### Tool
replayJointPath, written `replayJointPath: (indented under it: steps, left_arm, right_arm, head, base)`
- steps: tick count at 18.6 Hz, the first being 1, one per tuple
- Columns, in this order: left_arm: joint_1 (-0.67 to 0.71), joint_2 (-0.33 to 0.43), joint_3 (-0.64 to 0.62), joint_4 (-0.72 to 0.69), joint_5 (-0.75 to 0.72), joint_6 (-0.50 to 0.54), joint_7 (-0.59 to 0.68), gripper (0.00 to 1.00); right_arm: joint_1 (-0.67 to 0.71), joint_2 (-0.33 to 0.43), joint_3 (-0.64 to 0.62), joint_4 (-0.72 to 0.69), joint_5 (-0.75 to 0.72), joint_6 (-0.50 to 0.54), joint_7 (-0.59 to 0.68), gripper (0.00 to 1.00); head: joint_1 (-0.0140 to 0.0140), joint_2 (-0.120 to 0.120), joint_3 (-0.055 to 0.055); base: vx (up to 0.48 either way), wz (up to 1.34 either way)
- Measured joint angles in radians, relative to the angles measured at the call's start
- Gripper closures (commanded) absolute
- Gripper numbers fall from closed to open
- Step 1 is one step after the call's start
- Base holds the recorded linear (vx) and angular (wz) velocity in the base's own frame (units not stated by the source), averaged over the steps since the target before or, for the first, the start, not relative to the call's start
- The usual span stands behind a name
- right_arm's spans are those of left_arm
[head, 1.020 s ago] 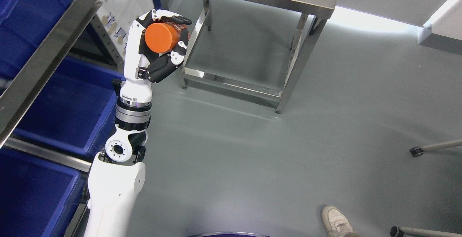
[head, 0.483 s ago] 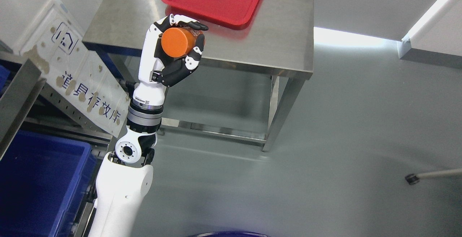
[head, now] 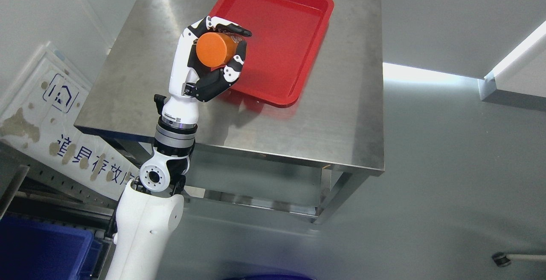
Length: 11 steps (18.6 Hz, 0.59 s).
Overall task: Grab orange capacitor from left shelf to right desk
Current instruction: 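Hold the capacitor in the left hand while turning toward the steel table, then lower the left hand with the capacitor into the red tray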
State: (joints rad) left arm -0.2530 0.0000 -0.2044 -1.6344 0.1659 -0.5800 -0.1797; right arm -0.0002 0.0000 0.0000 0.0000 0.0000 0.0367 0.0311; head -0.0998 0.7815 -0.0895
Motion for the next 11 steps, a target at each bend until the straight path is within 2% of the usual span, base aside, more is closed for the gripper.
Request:
replayJointPath:
  steps: [4,11]
  left_arm:
    - [-0.013,0.0,-0.005,0.005,0.02,0.038,0.009,0.95]
    - [-0.059,0.0,-0.022,0.04,0.039,0.22,0.038,0.94]
  right_arm:
    - [0.0,0.0,0.0,0.0,0.0,-0.001,0.0,0.0]
    - [0.003,0.0,0.0,0.0,0.0,0.004,-0.001,0.0]
  head:
    - [0.0,0.0,0.0]
    - [0.0,0.0,0.0]
  base:
    - [0.181,-0.01]
    - [0.032,0.0]
